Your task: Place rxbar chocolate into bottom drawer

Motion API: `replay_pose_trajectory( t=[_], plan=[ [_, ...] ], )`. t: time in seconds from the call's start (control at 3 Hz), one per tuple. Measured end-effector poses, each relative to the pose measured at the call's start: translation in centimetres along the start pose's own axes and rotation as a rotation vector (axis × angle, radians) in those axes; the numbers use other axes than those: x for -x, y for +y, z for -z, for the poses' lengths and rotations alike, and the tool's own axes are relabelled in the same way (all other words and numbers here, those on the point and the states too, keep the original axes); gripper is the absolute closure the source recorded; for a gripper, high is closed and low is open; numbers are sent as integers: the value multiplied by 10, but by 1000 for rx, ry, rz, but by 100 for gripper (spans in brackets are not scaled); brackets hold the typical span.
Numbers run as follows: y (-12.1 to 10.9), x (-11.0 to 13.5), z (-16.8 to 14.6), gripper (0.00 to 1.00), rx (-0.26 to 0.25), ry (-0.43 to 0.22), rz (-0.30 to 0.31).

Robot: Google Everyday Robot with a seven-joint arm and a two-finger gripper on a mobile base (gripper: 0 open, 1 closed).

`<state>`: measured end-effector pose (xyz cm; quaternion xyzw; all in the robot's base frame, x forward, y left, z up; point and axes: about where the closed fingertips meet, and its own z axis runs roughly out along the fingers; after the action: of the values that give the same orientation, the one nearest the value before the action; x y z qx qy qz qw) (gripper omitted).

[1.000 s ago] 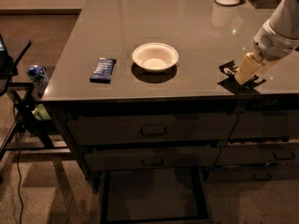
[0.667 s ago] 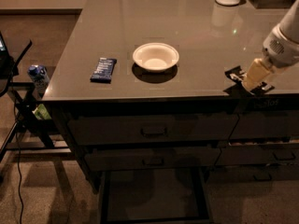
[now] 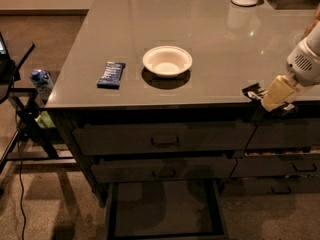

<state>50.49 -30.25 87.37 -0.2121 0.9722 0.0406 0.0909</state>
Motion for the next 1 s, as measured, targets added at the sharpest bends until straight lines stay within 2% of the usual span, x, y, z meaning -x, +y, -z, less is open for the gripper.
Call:
replay_pose_trajectory(
  t=[0.33, 0.67, 1.0],
  plan=[
    [4, -11, -6, 100, 23, 13, -25],
    [22, -37, -24, 100, 71, 40, -73],
    [54, -71, -65, 100, 139, 127, -95]
  ],
)
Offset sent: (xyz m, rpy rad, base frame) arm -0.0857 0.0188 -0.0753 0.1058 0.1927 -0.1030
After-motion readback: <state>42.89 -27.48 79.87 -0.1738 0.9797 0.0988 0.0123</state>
